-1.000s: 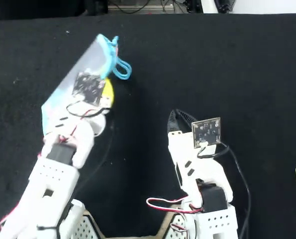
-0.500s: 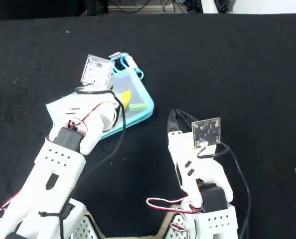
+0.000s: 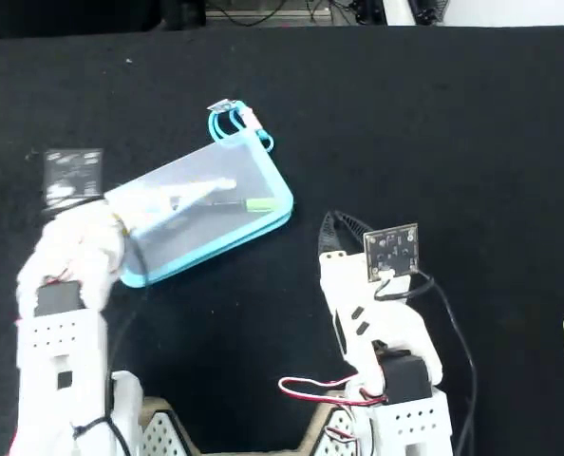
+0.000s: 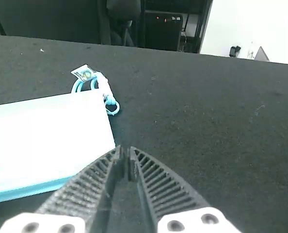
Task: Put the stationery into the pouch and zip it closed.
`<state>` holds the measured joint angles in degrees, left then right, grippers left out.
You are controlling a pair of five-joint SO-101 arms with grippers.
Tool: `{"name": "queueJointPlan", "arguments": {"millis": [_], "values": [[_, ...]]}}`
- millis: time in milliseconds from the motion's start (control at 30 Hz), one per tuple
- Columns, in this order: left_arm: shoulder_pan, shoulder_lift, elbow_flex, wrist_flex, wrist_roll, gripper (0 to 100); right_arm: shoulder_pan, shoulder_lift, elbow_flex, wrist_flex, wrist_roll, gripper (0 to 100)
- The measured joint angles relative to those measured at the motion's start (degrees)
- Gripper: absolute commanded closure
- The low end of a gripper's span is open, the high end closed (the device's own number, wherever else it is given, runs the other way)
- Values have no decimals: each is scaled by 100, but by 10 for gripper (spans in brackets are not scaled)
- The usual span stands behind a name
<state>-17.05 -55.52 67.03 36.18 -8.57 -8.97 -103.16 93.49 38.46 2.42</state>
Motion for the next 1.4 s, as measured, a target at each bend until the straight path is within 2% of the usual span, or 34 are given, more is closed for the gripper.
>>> {"name": "queueJointPlan", "arguments": {"millis": [100,200,567,700,933,1100,1267,1400], "values": [[-659,202,44,0,-35,884,0,0,0,0,0,986],[-870,703,44,0,-62,884,0,0,0,0,0,986],[-897,4000,-1292,0,141,884,0,0,0,0,0,986],[-730,4721,-1908,237,176,884,0,0,0,0,0,986],[-44,4941,-2936,730,211,884,0,0,0,0,0,986],[404,4941,-3209,1011,229,884,0,0,0,0,0,986],[290,4466,-3262,1864,220,884,0,0,0,0,0,986],[-352,3499,-3103,2286,229,884,0,0,79,0,0,987]]}}
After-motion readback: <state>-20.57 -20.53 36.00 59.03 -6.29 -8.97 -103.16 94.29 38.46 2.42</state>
